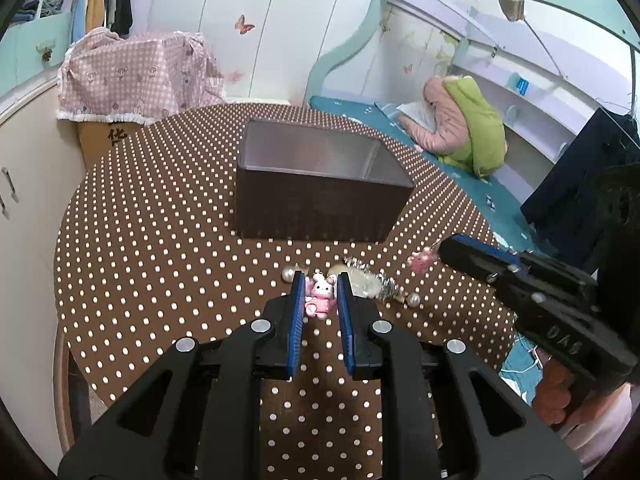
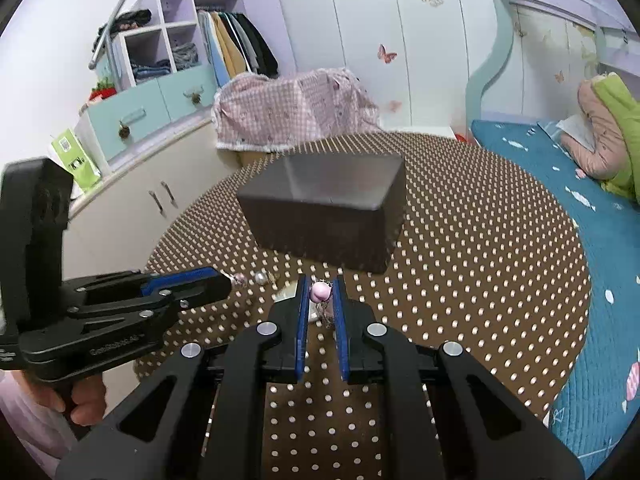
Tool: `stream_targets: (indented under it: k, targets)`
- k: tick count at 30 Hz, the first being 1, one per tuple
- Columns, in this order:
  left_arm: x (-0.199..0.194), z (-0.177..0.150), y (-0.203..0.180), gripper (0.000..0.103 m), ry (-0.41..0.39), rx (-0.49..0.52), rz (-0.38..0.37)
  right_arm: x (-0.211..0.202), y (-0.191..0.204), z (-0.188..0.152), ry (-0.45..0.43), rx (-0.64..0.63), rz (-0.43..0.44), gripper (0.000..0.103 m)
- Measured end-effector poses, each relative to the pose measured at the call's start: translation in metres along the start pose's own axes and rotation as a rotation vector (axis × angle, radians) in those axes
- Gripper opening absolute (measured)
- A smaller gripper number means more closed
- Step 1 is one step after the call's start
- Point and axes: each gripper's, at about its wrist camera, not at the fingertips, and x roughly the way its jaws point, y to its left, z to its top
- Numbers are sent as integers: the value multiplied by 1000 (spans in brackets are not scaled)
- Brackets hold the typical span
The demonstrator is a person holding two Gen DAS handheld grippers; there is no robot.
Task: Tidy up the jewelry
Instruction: 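Carry both charms over the grey box and open both tools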
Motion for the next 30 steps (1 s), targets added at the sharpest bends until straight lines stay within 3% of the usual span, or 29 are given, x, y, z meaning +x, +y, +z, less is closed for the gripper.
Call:
stream_targets:
  k: [5, 15, 21, 30]
  targets:
    - [-7, 12, 1, 16, -34, 0, -1, -17, 0, 20, -65, -6, 23, 11]
    - [-16, 46, -7, 16, -127, 45, -20, -10, 9, 52, -133, -81, -23, 11]
    - [-2, 74, -9, 16, -149, 63, -12, 12, 4, 60, -114, -80, -25, 11]
    - [31, 93, -10, 17, -113, 75, 0, 35, -8, 61, -62, -45, -24, 11]
